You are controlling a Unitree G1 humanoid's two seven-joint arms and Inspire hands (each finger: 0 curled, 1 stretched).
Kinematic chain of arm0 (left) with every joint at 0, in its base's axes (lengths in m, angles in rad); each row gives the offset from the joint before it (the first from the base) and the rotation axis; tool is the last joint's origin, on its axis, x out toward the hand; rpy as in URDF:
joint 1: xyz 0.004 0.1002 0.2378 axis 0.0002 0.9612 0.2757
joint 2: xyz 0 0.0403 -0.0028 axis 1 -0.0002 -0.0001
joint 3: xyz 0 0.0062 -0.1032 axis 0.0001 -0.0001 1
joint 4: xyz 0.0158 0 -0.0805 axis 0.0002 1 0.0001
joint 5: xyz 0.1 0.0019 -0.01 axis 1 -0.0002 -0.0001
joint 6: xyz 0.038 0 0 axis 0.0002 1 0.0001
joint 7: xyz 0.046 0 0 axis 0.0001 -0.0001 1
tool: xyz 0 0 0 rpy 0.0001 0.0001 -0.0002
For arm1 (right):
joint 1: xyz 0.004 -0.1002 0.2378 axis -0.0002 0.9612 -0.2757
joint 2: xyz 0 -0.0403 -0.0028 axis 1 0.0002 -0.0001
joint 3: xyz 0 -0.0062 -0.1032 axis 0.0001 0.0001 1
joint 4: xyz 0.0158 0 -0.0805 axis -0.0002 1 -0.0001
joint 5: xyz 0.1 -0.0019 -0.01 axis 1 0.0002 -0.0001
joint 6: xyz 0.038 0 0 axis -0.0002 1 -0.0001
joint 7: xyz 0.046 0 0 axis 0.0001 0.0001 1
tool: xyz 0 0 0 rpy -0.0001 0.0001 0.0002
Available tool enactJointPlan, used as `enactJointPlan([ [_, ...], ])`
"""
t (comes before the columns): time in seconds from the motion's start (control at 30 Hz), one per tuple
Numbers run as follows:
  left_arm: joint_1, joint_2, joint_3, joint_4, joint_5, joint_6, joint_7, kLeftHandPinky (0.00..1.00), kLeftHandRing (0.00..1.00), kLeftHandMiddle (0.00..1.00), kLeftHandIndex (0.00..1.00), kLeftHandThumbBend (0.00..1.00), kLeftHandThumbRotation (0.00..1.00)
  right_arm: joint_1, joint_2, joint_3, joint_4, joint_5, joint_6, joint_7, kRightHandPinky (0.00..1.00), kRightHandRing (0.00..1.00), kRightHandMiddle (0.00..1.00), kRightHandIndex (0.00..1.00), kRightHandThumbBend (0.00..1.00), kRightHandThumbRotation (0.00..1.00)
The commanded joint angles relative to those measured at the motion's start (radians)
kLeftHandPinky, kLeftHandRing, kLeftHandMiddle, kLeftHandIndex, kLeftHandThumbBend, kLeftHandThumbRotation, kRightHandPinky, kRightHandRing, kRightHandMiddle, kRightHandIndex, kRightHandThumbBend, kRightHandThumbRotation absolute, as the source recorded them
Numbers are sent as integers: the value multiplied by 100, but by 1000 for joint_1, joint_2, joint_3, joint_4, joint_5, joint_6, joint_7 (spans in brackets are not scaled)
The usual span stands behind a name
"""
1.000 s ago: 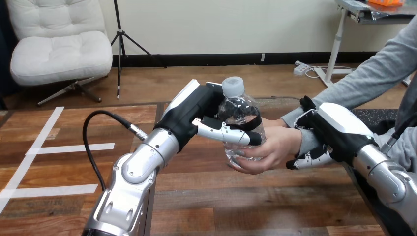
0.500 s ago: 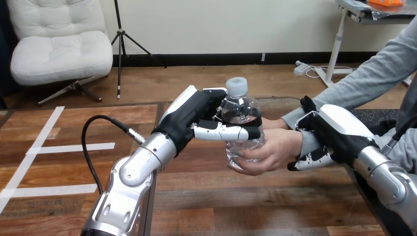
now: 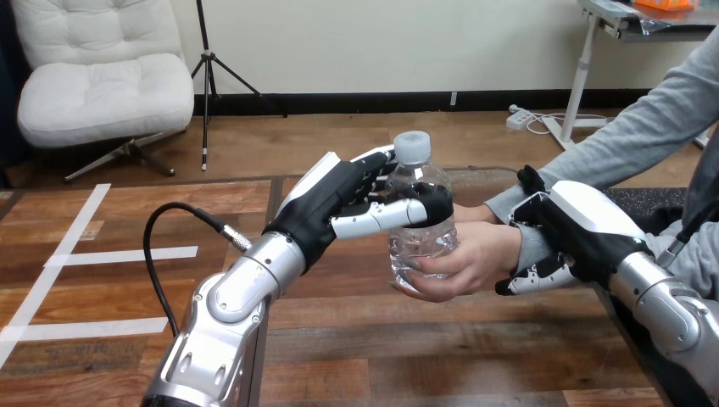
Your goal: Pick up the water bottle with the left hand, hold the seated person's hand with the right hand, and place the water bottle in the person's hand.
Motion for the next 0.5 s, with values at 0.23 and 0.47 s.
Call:
enactJointPlan([
  [0.23,-82,5,16,11,-3,-36,14,86,94,96,99,100,84,-33,2,-30,-26,15,-13,-17,22,26,32,33,75,0],
  [0.47,-80,6,14,14,4,-47,23,89,95,97,99,100,89,-34,1,-30,-28,17,-6,-7,22,27,32,33,73,0],
])
